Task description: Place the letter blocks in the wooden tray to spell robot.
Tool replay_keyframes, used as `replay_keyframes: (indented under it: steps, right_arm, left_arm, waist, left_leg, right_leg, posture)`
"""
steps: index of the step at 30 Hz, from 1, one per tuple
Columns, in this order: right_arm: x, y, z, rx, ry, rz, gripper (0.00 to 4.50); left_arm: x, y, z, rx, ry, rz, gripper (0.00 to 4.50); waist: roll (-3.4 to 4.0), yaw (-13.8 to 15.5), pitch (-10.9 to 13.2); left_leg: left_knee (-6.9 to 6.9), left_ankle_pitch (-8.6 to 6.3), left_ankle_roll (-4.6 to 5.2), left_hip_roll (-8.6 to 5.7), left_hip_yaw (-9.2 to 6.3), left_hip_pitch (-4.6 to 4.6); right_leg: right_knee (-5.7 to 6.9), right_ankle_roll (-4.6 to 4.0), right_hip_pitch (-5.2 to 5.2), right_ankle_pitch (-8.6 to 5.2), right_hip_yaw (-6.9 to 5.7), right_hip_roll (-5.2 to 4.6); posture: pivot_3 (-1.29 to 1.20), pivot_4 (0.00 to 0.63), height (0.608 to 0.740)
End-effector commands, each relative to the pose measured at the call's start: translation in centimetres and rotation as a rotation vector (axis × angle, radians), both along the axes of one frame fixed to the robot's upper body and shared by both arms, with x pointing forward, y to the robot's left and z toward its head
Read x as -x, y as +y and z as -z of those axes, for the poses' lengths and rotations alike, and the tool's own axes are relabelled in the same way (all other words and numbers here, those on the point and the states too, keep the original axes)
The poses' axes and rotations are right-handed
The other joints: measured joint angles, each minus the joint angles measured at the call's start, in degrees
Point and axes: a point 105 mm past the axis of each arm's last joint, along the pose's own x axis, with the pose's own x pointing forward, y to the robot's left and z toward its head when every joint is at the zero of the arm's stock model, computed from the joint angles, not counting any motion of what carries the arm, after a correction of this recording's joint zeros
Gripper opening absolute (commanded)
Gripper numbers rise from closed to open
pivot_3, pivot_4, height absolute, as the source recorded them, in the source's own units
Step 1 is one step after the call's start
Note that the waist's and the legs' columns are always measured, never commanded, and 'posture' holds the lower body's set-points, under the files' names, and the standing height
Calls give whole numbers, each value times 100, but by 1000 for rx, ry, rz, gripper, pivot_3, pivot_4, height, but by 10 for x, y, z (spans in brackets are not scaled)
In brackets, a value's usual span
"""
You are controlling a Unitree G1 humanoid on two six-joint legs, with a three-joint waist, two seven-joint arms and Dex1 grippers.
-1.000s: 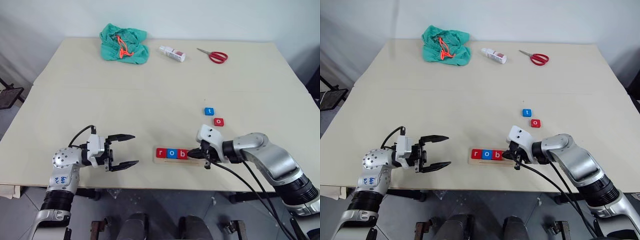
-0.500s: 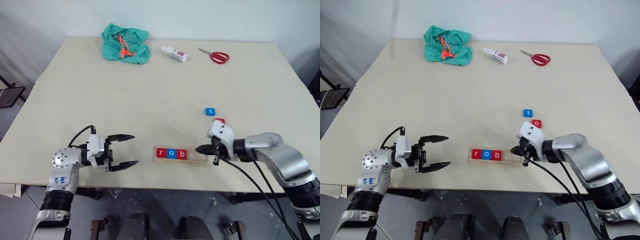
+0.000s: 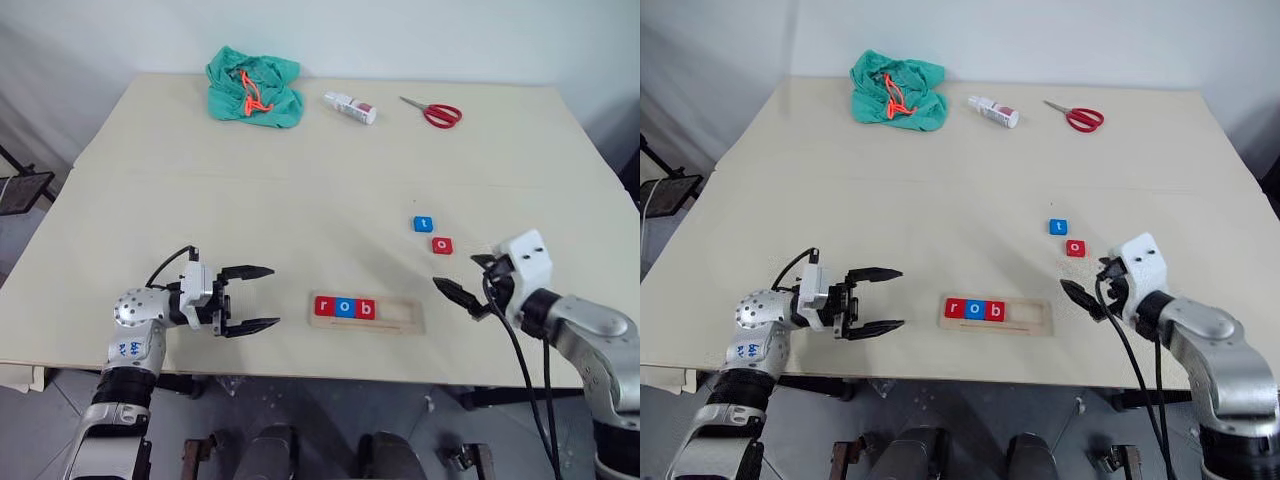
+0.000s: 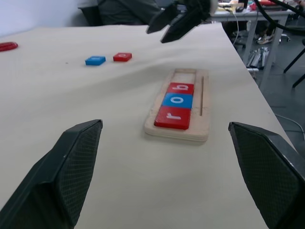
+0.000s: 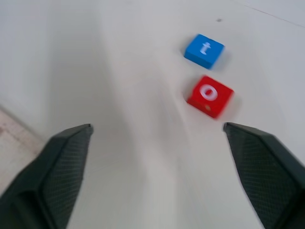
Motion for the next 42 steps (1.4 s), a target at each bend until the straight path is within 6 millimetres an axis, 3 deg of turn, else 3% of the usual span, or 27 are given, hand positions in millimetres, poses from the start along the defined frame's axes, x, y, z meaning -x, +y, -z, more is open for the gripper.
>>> replay_keyframes:
  steps: [1, 8, 20, 30, 35, 42]
  right_arm:
    - [9, -4, -15, -14, -82, 54, 4469]
    - [23, -9, -1, -33, -45, 100, 4469]
    - [18, -6, -1, -57, -36, 102, 4469]
    - [-29, 2, -8, -115, -76, 170, 4469]
    - [-61, 4, 0, -132, -63, 237, 4469]
    - [-84, 14, 16, -170, -47, 260, 4469]
  left_arm:
    - [-2, -1, -5, 6, -26, 14, 4500]
    - [-2, -5, -6, 2, -31, 30, 4500]
    - [-1, -1, -8, -4, -36, 21, 4500]
    - [-1, -3, -7, 2, -39, 18, 4500]
    - [0, -4, -6, 10, -46, 11, 4500]
    - [4, -2, -6, 13, -55, -12, 4500]
  waist:
    - [0, -3, 0]
    - [1, -2, 0]
    - [1, 0, 0]
    - [1, -84, 0]
    - [1, -97, -1]
    - [1, -110, -1]
  left_leg:
    - [0, 0, 0, 0, 3, 0]
    - [-4, 0, 0, 0, 3, 4]
    - [-2, 0, 0, 0, 3, 6]
    - [-3, 0, 0, 0, 1, 7]
    - [-4, 0, 0, 0, 1, 7]
    - [-8, 0, 0, -1, 0, 6]
  right_leg:
    - [0, 0, -1, 0, 3, 0]
    - [1, 0, 0, 0, 4, 1]
    - [2, 0, 1, 0, 7, 1]
    - [4, 0, -1, 0, 6, 0]
    - [7, 0, -2, 0, 6, 1]
    - [7, 0, -5, 0, 5, 0]
  posture:
    - [0, 150, 740]
    - [0, 150, 740]
    - [0, 150, 740]
    - [0, 150, 740]
    - [0, 150, 740]
    - [0, 150, 740]
